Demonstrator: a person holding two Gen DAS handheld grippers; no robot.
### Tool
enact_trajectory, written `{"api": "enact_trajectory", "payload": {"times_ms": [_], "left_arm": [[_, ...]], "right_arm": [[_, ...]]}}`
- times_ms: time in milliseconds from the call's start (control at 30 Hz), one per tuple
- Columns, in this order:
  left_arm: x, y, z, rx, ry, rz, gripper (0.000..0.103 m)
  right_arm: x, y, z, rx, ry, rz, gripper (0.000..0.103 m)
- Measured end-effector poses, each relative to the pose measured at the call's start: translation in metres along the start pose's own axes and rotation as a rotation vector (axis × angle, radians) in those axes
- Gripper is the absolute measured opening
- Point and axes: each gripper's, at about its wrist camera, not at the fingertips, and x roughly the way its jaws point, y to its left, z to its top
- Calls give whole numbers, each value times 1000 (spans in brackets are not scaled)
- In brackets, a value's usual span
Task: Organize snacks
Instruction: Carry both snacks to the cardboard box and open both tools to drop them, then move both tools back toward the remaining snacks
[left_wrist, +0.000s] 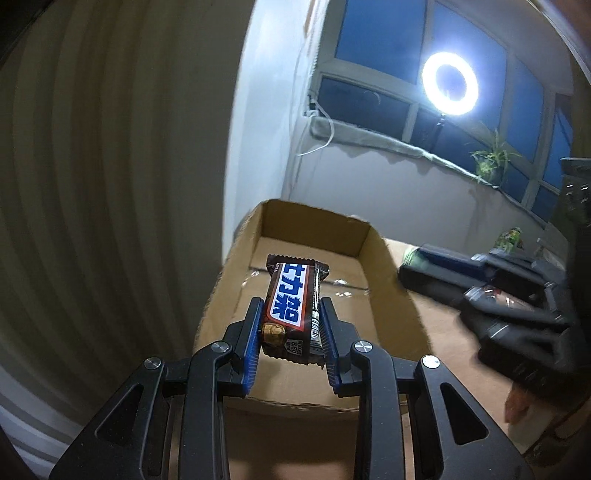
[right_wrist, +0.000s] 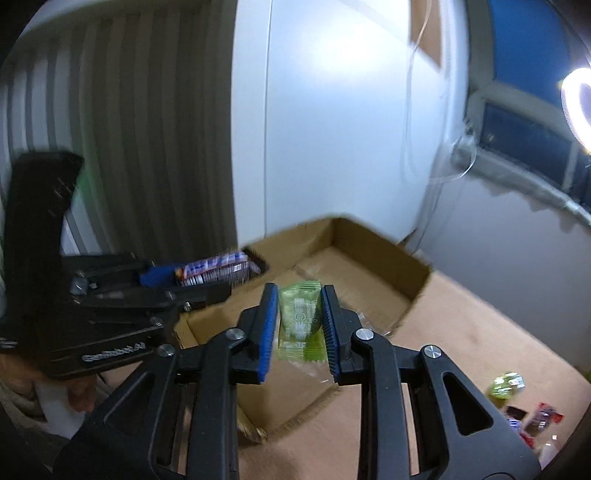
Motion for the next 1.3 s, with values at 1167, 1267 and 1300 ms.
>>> {"api": "enact_trajectory", "payload": {"times_ms": [1167,1267,1300], "left_arm": [[-49,-97,-19,39,0,11,86],[-45,-119,-26,73,26,-16,86],[-43,-126,-28,89,36,-27,86]], "right_arm": [[-196,-52,-123,320,-106,-440,103],[-211,-68,-147,381,-73,-481,103],[-216,-72,-153,392,-73,-490,103]]}}
